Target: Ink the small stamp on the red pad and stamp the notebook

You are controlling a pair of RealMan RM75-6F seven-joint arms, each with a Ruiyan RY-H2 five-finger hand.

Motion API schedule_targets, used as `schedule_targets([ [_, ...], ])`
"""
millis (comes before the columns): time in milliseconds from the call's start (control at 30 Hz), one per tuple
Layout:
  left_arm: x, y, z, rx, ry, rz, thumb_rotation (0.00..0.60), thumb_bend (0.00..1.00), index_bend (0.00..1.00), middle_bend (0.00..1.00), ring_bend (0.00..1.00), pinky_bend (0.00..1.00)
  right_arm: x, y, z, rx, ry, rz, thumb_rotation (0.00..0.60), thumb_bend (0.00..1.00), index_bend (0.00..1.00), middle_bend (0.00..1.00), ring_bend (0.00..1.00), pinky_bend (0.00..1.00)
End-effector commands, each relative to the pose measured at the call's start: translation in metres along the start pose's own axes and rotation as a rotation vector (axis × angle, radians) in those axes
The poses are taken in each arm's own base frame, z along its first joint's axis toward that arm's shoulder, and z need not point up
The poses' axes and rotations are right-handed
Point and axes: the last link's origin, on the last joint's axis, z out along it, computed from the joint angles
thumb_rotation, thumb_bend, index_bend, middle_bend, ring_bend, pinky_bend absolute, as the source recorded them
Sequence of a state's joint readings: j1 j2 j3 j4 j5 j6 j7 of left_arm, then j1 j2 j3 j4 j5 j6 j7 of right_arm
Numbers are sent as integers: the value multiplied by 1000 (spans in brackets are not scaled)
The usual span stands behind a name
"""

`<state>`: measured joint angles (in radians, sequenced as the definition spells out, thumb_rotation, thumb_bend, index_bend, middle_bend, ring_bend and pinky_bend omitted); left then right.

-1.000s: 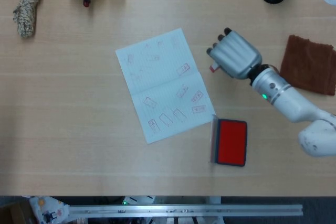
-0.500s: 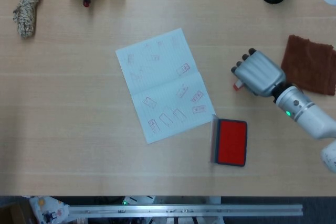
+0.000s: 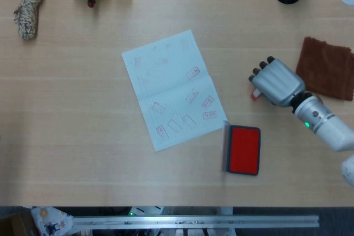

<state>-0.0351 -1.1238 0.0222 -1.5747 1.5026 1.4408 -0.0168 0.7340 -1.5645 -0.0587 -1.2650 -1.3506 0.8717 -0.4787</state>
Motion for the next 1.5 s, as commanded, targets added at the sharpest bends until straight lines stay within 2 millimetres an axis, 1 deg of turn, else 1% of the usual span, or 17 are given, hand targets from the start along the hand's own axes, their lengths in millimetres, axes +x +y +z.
schedule_targets([
  [33, -1, 0, 0, -1, -2, -1, 600, 260, 146, 175, 188, 150, -2, -1, 0, 0, -7, -1, 600, 353, 596, 464, 367, 367],
  [367, 0, -1, -1, -5, 5, -4, 600, 260, 146, 175, 188, 150, -3, -2, -3, 0, -15, -5, 600, 253, 501, 417, 325, 332],
  [533, 0, -1, 0, -7, 5, -3, 600, 260, 146, 175, 188, 150, -4, 0, -5, -10, -20, 0, 600, 246, 467, 407, 317, 328],
  [700, 0, 0, 0, -8, 4, -3, 600, 260, 146, 175, 188, 150, -3, 1, -5, -12, -21, -2, 600, 212, 443, 400, 312, 324],
  [800, 1, 0, 0, -8, 7, -2, 600, 260, 146, 174, 188, 150, 1, 5, -7, -21, -7, 16, 600, 213, 434, 399, 312, 324],
  [900, 3, 0, 0, -6, 14, -4, 600, 260, 141, 174, 188, 150, 8, 11, -12, -33, 21, 31, 600, 213, 424, 395, 311, 323],
  [1100, 7, 0, 3, 1, 49, -12, 600, 260, 129, 174, 188, 150, 25, 33, -39, -108, 103, 106, 600, 251, 423, 395, 311, 323],
  [1200, 9, 0, 6, 4, 82, -15, 600, 260, 118, 174, 188, 150, 32, 48, -59, -174, 152, 137, 600, 302, 422, 402, 311, 323],
  [1267, 10, 1, 7, 3, 104, -16, 600, 260, 117, 174, 188, 152, 34, 59, -75, -230, 182, 156, 600, 338, 425, 420, 315, 324],
  [1367, 12, 4, 10, -8, 127, -18, 600, 260, 117, 174, 188, 153, 35, 74, -99, -316, 220, 169, 600, 365, 457, 448, 340, 324],
  [1500, 14, 8, 12, -34, 156, -19, 600, 260, 117, 174, 189, 153, 29, 91, -133, -422, 241, 188, 600, 370, 494, 470, 362, 325],
])
